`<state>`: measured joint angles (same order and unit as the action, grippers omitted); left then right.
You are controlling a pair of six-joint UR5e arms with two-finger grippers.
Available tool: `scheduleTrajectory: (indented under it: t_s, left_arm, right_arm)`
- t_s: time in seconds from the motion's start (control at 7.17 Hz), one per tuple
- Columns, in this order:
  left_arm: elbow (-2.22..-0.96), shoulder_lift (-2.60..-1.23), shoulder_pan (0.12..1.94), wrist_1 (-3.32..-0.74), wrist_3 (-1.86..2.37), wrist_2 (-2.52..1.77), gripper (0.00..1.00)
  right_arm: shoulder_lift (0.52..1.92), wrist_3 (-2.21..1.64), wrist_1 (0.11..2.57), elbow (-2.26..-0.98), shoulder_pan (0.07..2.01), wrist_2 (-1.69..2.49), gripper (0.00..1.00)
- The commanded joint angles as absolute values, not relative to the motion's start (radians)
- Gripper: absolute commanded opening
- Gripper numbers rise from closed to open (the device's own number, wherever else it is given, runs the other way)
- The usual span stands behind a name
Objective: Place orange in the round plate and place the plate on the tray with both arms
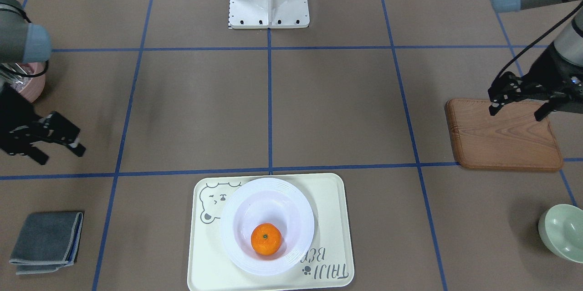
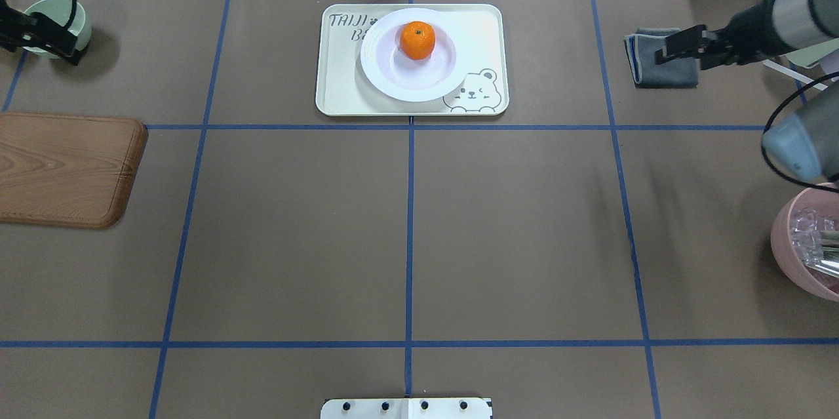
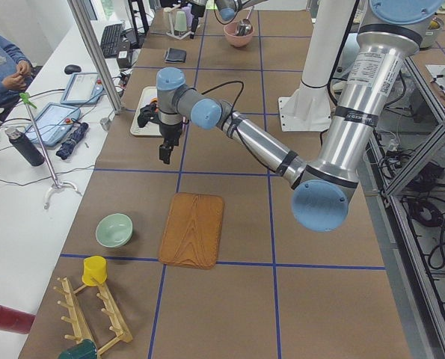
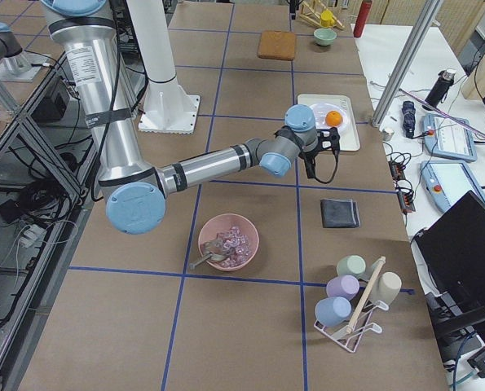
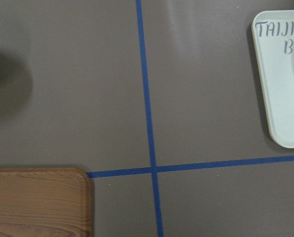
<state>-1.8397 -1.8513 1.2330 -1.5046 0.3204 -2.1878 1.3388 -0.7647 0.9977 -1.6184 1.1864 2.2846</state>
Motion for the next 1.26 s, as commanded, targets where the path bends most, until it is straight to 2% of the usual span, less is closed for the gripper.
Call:
scheduleTrajectory:
  t_s: [0.0,0.14,0.42,0.56,1.12]
  left_arm:
    - [-1.769,-1.806,1.365,-1.465,0.058,-2.19,0.98]
    - [-1.747,-1.813,1.426,-1.36,0.025,-2.241,0.98]
    - [-1.706,-1.801,1.509,-1.324,-0.059,-2.33,0.98]
    - [-1.7,-1.798,1.519,-1.251,-0.128,-2.344,0.98]
    - [-1.707,-1.77,1.513,-1.267,-0.126,-2.349,0.98]
  right_arm:
    - [1.408,-0.284,1.258,-1.623,1.406,2.403,1.0]
    - [1.422,-0.133,1.384,-1.624,1.458,2.404,1.0]
    - [1.422,0.083,1.604,-1.652,1.505,2.385,1.0]
    - [1.422,0.104,1.633,-1.652,1.508,2.385,1.0]
    - [1.423,0.121,1.778,-1.721,1.5,2.387,1.0]
